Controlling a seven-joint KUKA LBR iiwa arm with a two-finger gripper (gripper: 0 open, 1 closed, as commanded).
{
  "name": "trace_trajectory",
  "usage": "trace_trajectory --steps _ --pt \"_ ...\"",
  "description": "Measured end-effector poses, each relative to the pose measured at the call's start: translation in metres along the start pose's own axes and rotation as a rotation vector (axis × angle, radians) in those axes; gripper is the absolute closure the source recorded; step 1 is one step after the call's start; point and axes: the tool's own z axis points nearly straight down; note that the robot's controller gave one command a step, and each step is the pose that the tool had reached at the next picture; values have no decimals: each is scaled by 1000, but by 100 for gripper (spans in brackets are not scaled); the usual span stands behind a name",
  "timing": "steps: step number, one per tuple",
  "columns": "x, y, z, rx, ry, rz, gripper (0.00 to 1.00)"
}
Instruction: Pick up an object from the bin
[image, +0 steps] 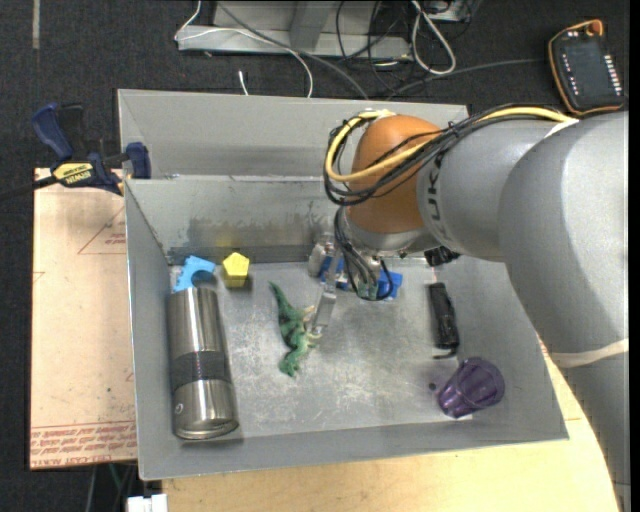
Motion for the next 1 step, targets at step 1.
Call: trace_trajectory --steps 1 --pt "61 85 2 1 -2 -760 100"
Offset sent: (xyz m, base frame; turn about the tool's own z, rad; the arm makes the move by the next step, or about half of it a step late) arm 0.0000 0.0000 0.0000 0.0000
